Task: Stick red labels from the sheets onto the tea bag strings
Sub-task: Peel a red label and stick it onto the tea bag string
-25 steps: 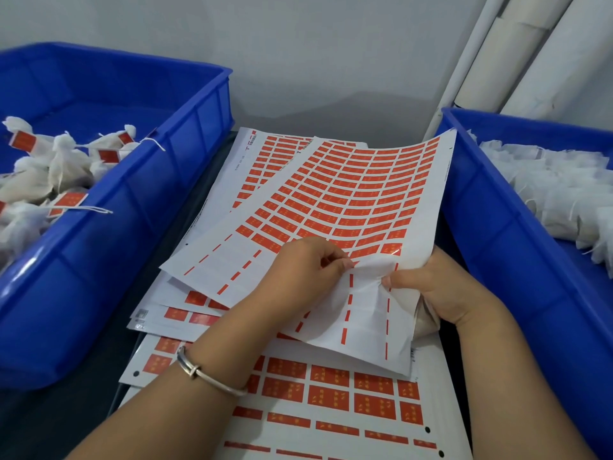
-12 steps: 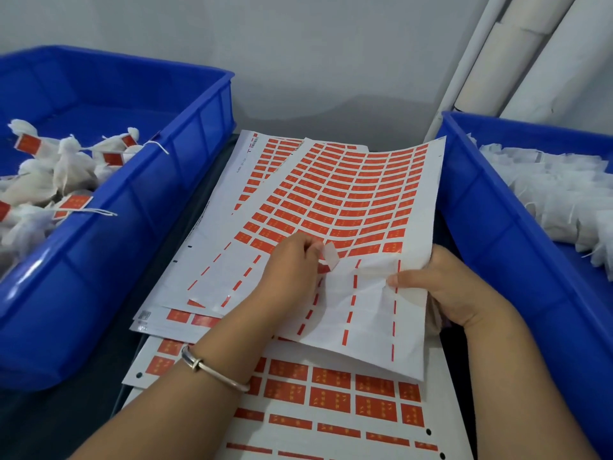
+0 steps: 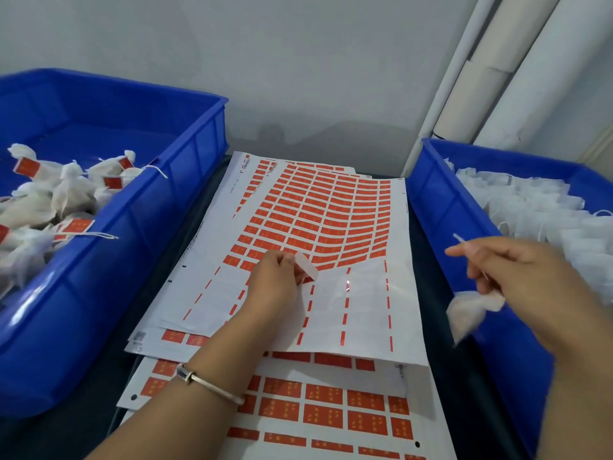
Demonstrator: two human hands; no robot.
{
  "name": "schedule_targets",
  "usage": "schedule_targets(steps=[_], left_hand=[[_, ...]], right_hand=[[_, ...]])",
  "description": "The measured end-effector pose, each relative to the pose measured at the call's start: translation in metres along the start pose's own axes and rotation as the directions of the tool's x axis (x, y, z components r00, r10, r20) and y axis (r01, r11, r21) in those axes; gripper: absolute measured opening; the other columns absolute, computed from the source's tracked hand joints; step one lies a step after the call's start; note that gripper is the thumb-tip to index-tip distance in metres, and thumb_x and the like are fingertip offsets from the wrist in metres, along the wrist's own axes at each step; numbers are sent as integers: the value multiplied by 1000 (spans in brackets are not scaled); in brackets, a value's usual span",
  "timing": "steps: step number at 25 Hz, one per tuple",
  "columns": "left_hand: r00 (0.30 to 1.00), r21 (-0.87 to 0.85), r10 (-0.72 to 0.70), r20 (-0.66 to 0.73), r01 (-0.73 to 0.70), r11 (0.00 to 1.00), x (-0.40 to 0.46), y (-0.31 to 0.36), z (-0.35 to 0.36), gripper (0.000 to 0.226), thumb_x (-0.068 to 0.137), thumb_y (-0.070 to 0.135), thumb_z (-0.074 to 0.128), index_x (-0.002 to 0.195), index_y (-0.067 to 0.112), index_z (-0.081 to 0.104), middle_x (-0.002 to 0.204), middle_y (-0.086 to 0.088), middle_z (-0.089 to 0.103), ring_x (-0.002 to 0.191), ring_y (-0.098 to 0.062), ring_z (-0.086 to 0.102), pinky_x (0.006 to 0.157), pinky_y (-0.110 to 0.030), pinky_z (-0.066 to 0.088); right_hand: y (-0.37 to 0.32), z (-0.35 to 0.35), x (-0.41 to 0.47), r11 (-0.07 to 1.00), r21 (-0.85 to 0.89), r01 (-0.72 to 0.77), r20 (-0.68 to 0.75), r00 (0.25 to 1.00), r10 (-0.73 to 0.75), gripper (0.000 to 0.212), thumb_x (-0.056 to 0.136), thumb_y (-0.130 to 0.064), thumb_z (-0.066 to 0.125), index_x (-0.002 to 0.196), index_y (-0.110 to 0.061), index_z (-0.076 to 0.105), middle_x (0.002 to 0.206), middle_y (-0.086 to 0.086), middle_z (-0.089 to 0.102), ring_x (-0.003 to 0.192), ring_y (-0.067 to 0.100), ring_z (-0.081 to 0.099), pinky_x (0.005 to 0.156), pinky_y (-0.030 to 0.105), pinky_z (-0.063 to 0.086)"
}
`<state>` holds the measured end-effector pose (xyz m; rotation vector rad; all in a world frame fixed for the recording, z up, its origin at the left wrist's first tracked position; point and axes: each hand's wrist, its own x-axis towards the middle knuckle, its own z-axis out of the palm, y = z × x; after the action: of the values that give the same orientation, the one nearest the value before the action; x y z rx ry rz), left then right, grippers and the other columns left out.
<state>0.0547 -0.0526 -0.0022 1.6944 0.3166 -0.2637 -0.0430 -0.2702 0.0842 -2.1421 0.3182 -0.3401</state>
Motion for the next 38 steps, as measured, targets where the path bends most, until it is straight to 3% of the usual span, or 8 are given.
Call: schedule_targets(steps=[4,9,12,14,17,21,25,38], left_hand=[[997,-26,-81,13,81,996,5,6,-6,17,99,29,42,110,23,52,93,1,57,86,-22,59,83,-33,49],[995,-111,-94,37,98,989,7,5,-6,11,97,31,47,99,25,55,93,5,62,84,-15,62,78,-30,55],[990,-332,-56,131,97,938,3,6,-6,19,95,29,48,102,18,63,99,1,70,90,-18,68,83,-33,55],[988,-333,34,153,19,943,0,8,-6,19,95,29,48,96,20,65,91,4,73,84,-14,70,75,-25,56],[978,-257,122,166,-76,963,-5,8,-7,19,95,32,49,90,25,66,80,10,73,77,-10,70,63,-18,54],[957,-210,165,239,-115,971,-8,6,-3,21,95,34,48,88,27,66,79,11,73,75,-6,70,71,-23,54],[955,-209,164,249,-113,971,-9,4,0,24,96,35,46,86,28,66,81,10,73,77,-9,70,71,-24,52],[935,-284,142,325,-46,958,-9,4,-1,20,96,26,47,91,25,66,86,7,73,83,-14,71,73,-27,51]], right_hand=[[-36,-5,-9,956,67,287,-30,958,-286,25,73,-63,55,89,-51,70,76,-5,63,66,10,57,66,24,53],[-73,13,-11,837,288,466,52,865,-499,26,72,-58,62,93,-46,72,83,-14,68,75,3,66,65,13,52],[-70,60,-2,934,204,293,263,903,-341,21,63,-56,61,80,-51,71,86,-27,69,85,-8,64,63,7,51],[-55,89,5,967,189,169,320,921,-224,5,70,-40,70,70,-44,72,81,-30,68,82,-13,62,60,5,48],[-27,114,15,958,275,79,234,961,-146,15,76,-24,74,71,-38,70,81,-30,68,82,-13,62,66,9,48],[-11,124,18,925,377,39,94,992,-80,15,74,-28,75,66,-39,70,81,-30,68,80,-12,62,56,5,48],[-6,124,21,925,378,23,5,1000,-27,14,75,-28,76,67,-37,68,81,-33,66,82,-13,62,63,9,49],[3,121,25,913,406,-29,-43,998,51,13,76,-29,76,73,-36,66,76,-32,66,80,2,67,67,14,52]])
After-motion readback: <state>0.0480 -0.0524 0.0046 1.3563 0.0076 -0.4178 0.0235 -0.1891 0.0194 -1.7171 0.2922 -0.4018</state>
